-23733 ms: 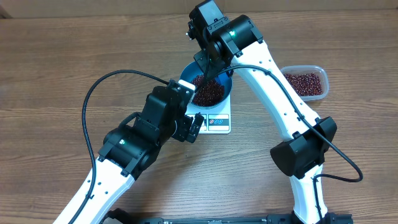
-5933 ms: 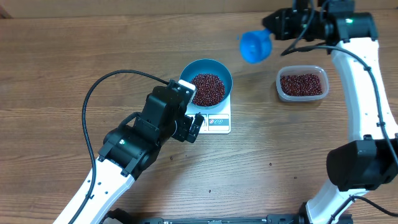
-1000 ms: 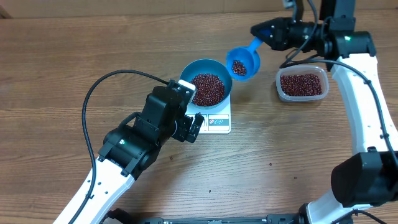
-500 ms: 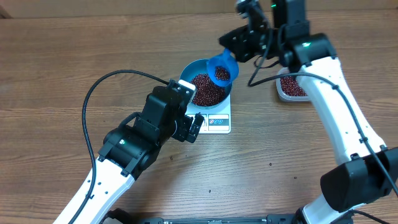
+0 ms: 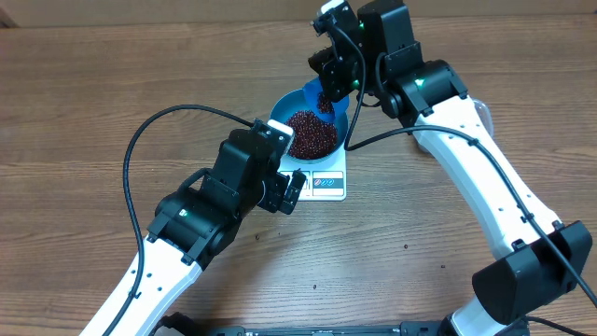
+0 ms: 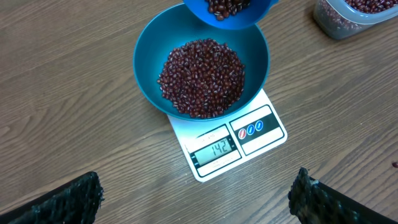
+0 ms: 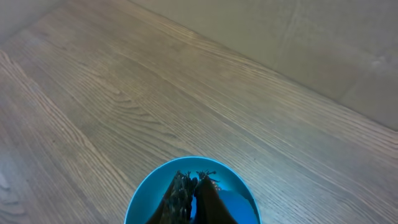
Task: Scoop item into bowl and weigh 150g on scale
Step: 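Tilt the scoop slowly with the right gripper, trickling beans into bowl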
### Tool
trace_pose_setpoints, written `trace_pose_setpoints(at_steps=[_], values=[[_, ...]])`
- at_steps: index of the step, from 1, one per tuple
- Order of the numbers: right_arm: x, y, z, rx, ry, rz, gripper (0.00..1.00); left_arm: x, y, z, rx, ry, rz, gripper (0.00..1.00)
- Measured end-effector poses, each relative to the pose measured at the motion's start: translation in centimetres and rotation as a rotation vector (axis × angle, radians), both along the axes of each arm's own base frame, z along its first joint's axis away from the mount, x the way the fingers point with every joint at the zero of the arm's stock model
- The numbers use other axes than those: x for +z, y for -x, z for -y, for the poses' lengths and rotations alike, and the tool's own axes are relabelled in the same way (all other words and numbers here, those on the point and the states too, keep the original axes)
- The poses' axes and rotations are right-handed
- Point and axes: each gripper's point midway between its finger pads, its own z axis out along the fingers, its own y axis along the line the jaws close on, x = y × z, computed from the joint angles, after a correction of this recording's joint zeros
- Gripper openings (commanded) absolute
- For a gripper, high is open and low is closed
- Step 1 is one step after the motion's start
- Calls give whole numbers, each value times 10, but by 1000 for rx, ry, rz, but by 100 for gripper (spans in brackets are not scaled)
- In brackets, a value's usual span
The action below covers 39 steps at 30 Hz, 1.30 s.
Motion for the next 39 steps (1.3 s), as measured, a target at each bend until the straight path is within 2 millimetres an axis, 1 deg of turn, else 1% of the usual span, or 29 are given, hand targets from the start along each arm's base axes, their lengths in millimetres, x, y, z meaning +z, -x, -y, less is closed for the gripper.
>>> trace_pose_setpoints(at_steps=[5, 14, 20, 30, 39], values=[[0, 0, -1, -6, 10, 5, 4, 0, 0, 0, 0, 0, 0, 100], [-1, 8, -15, 11, 27, 14, 4, 0, 0, 0, 0, 0, 0, 100], [-2, 11, -21, 7, 49, 26, 4, 0, 0, 0, 0, 0, 0, 99], [-3, 12, -25, -4, 92, 53, 4, 0, 0, 0, 0, 0, 0, 99], [-4, 19, -35, 4, 140, 86, 4, 0, 0, 0, 0, 0, 0, 100]])
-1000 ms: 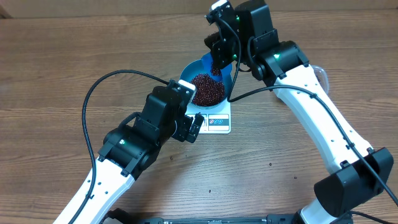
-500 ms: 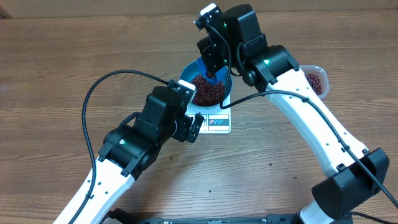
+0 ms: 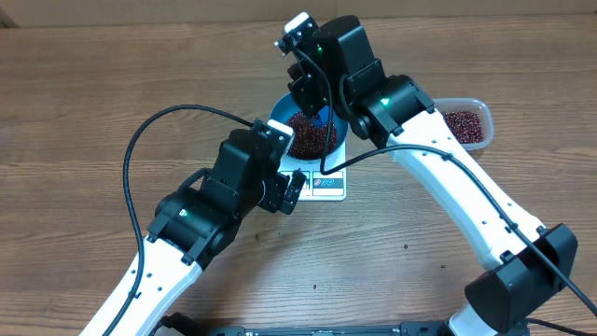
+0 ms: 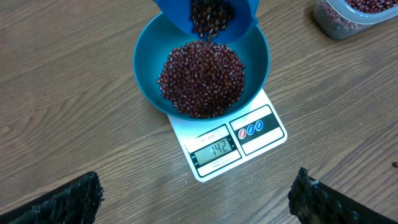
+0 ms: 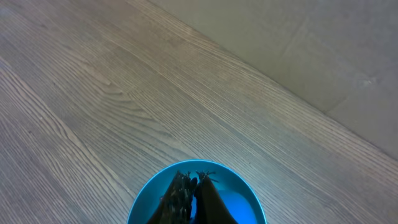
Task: Scoop item into bowl and weigh 150g on scale
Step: 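Tilt the scoop slowly with the right gripper, trickling beans into bowl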
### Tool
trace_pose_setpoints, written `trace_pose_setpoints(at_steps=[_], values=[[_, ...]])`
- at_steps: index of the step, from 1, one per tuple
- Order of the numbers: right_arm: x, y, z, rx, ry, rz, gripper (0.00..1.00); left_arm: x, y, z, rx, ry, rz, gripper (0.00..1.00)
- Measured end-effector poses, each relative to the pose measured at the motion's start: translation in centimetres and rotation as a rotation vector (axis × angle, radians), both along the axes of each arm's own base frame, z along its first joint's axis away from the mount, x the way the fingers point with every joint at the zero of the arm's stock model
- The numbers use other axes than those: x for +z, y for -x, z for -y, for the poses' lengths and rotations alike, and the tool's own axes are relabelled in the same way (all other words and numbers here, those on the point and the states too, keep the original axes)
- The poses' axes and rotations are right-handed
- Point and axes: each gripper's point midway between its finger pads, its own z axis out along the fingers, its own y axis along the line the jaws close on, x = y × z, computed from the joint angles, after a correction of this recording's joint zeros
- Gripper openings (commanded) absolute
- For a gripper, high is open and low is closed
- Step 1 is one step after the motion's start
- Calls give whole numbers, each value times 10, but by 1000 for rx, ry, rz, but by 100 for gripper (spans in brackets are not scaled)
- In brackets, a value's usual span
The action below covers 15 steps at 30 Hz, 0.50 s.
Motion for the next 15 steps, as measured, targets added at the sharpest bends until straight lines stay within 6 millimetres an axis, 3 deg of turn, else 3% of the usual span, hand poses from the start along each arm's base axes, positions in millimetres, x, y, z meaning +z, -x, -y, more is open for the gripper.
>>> trace_pose_setpoints(at_steps=[15], values=[[0, -2, 2, -10, 14, 11, 4, 0, 0, 0, 0, 0, 0, 100]])
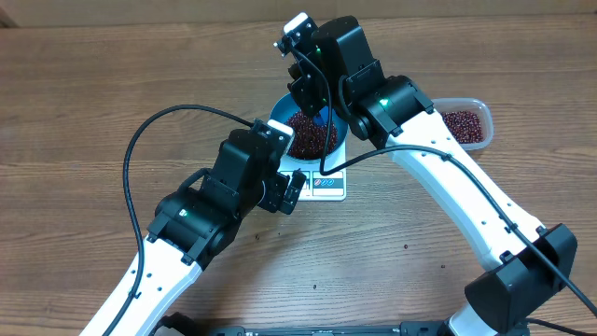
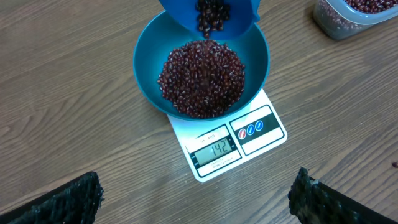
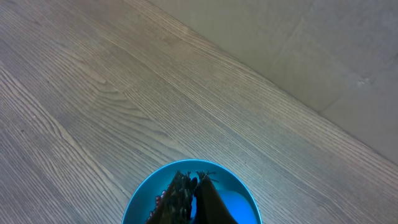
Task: Scoop item into bowl and weigh 150g on scale
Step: 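Tilt the scoop slowly with the right gripper, trickling beans into bowl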
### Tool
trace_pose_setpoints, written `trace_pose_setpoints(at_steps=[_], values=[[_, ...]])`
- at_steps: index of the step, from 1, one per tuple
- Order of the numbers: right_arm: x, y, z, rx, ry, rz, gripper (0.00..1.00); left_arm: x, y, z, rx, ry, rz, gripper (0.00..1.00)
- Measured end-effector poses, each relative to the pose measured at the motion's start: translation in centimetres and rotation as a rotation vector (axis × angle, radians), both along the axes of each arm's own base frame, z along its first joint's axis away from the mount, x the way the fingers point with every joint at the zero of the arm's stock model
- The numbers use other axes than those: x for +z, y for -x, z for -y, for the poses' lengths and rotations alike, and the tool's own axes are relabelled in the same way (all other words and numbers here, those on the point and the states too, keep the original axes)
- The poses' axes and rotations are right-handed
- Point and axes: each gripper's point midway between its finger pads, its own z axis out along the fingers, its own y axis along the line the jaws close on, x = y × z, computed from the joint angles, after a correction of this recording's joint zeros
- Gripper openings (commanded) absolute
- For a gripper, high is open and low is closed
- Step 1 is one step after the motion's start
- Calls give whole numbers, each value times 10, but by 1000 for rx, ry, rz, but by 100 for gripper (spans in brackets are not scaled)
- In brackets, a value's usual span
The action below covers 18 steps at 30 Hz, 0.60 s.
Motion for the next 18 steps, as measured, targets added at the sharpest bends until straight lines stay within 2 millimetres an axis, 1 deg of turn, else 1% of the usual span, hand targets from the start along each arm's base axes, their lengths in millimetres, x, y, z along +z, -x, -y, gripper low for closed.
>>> trace_pose_setpoints(at_steps=[18], values=[[0, -2, 3, -15, 11, 6, 4, 0, 0, 0, 0, 0, 0, 100]])
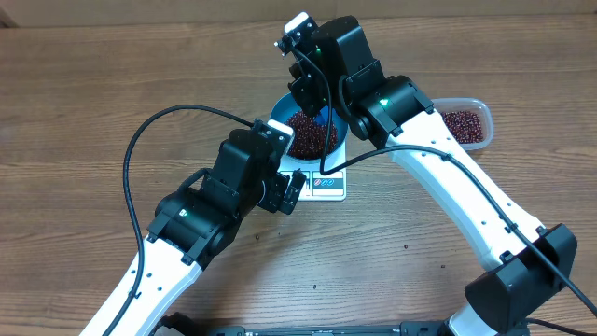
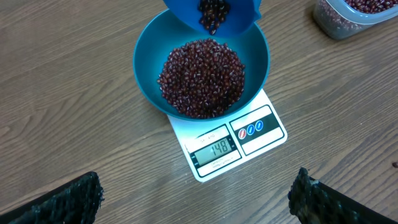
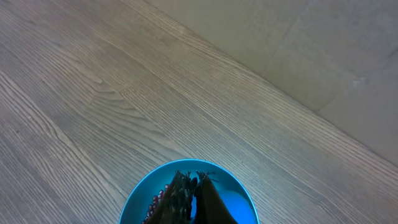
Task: Scoop item into bowl and weigh 150g on scale
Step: 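Tilt the scoop slowly with the right gripper, trickling beans into bowl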
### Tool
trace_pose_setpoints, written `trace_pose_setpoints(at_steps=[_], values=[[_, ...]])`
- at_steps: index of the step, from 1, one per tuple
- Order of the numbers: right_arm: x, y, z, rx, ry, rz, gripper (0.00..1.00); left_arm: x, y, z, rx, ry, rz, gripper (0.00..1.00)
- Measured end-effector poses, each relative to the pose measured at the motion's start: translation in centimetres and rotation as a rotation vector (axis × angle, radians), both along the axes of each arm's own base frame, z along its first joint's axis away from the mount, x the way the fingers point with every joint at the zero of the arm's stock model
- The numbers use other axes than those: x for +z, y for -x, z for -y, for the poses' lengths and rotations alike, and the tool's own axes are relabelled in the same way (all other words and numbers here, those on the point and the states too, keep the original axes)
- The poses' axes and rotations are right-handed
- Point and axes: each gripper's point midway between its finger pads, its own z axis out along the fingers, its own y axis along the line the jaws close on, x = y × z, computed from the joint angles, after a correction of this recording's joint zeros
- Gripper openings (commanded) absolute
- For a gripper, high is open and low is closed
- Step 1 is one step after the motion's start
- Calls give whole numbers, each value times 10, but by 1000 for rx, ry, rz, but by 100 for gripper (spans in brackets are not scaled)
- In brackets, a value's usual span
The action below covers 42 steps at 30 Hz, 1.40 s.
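A blue bowl [image 2: 146, 50] heaped with red beans [image 2: 202, 78] stands on the white scale [image 2: 233, 146], whose display [image 2: 214, 149] reads 148. Over the bowl's far rim hangs a tilted blue scoop [image 2: 214, 15] with beans in its mouth. My right gripper [image 3: 194, 182] is shut on the scoop [image 3: 233, 202], and its arm [image 1: 322, 65] stands above the bowl [image 1: 280, 110] in the overhead view. My left gripper [image 2: 199, 196] hovers open on the near side of the scale, its fingers [image 2: 62, 199] wide apart and holding nothing.
A clear tub of red beans [image 1: 465, 123] sits to the right of the scale, also showing as a tub [image 2: 354, 15] at the left wrist view's top right. A black cable [image 1: 149, 140] loops over the table on the left.
The scale's reading has gone from 142 to 148. The scoop stays tilted over the bowl with fewer beans near its lip. Neither arm has visibly shifted.
First the right gripper held the scoop full of beans at the bowl's far right rim, scale at 142. Then the scoop was over the bowl's far edge, tilted, with beans at its lip. The reading stayed 142 until now, when it shows 148.
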Motion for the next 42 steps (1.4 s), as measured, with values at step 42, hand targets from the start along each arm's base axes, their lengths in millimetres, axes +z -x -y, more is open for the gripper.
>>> trace_pose_setpoints(at_steps=[42], values=[[-3, -1, 5, 19, 63, 24, 4, 0, 0, 0, 0, 0, 0, 99]])
